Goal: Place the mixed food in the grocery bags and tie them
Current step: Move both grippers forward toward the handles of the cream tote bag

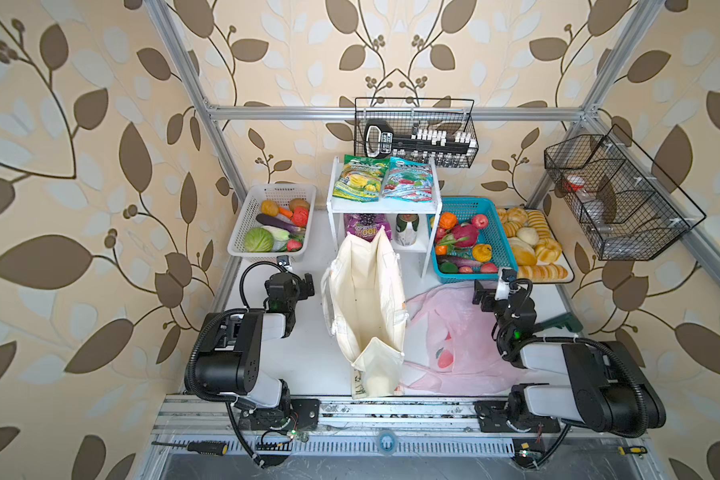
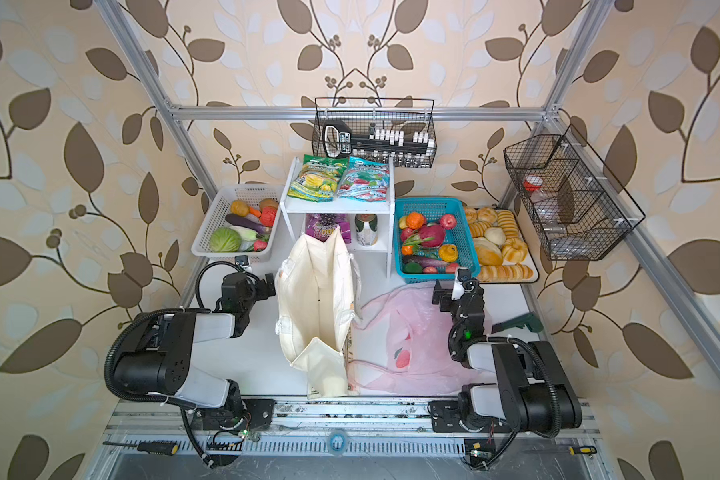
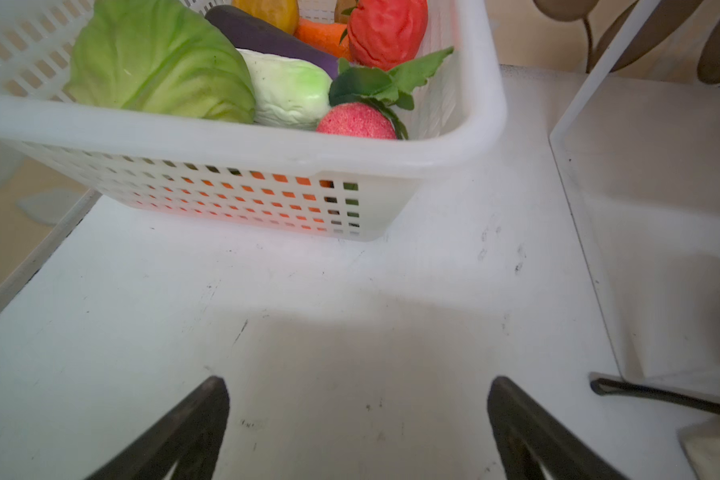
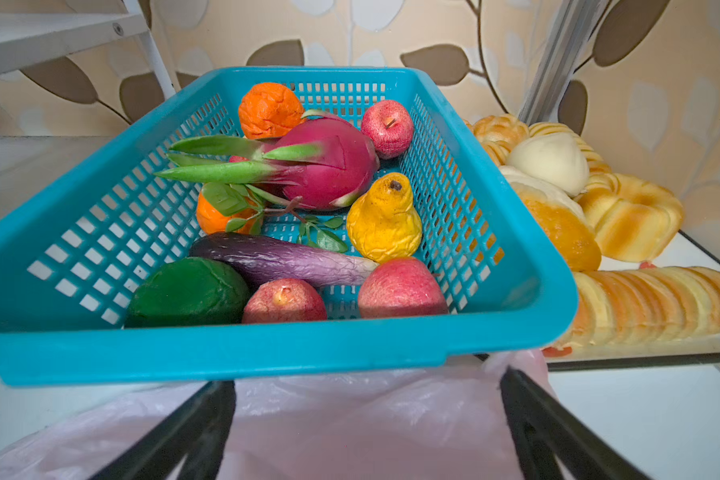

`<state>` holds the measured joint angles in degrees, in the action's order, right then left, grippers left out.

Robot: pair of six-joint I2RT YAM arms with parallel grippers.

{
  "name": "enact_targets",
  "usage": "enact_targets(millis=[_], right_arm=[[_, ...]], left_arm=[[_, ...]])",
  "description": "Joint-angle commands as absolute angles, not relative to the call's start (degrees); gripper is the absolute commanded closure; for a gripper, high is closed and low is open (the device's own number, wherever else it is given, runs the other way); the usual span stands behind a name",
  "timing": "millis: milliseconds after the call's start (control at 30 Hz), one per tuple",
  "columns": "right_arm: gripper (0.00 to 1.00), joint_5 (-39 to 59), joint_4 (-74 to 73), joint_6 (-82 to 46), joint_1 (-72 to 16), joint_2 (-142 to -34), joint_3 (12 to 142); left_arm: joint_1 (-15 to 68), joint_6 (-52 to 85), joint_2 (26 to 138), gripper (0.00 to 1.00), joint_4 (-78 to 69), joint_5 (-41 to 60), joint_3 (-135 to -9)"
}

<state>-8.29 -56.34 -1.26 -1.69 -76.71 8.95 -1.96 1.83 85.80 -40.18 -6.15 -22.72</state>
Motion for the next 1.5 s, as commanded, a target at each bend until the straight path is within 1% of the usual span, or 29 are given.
enact_targets(millis=[0, 700, 967, 1167, 1267, 1300, 1367, 1400, 1467], right_arm=[[0.00, -7.6, -57.6, -0.9, -1.5, -77.0, 10.5], [0.00, -6.4, -57.7, -0.8, -1.1, -76.9, 10.3], [0.00, -8.0, -57.7, -0.5, -1.9, -76.9, 10.2], [0.00, -9.6, -59.4, 0.7, -3.5, -75.9, 9.0], [0.00, -12.2, -58.6, -0.1, -3.7, -72.7, 8.2], [0.00, -13.0, -55.5, -0.4, -3.6, -70.0, 9.1], [0.00, -11.5, -40.7, -3.5, -1.9, -64.0, 13.5], [0.00, -10.7, -36.8, -5.0, -1.2, -61.2, 14.6], [0.00, -11.4, -34.0, -7.3, -1.0, -55.4, 14.1]], left_arm=[[-2.3, 2.3, 85.9, 0.01, -41.0, -6.0, -22.9], [-2.3, 2.4, 85.3, 0.01, -41.6, -6.2, -22.4], [-2.2, 2.5, 85.2, 0.01, -42.1, -6.2, -22.0], [-2.1, 3.2, 82.9, 0.01, -45.5, -8.3, -19.4], [-2.1, 4.6, 76.4, 0.01, -39.4, -11.4, -19.7], [-2.1, 5.0, 74.1, 0.01, -36.6, -12.4, -20.5], [-2.1, 5.4, 69.9, 0.01, -31.9, -13.0, -22.1], [-2.1, 6.9, 67.7, 0.01, -29.9, -13.2, -23.0], [-2.1, 9.3, 64.0, 0.01, -24.2, -12.2, -25.4]])
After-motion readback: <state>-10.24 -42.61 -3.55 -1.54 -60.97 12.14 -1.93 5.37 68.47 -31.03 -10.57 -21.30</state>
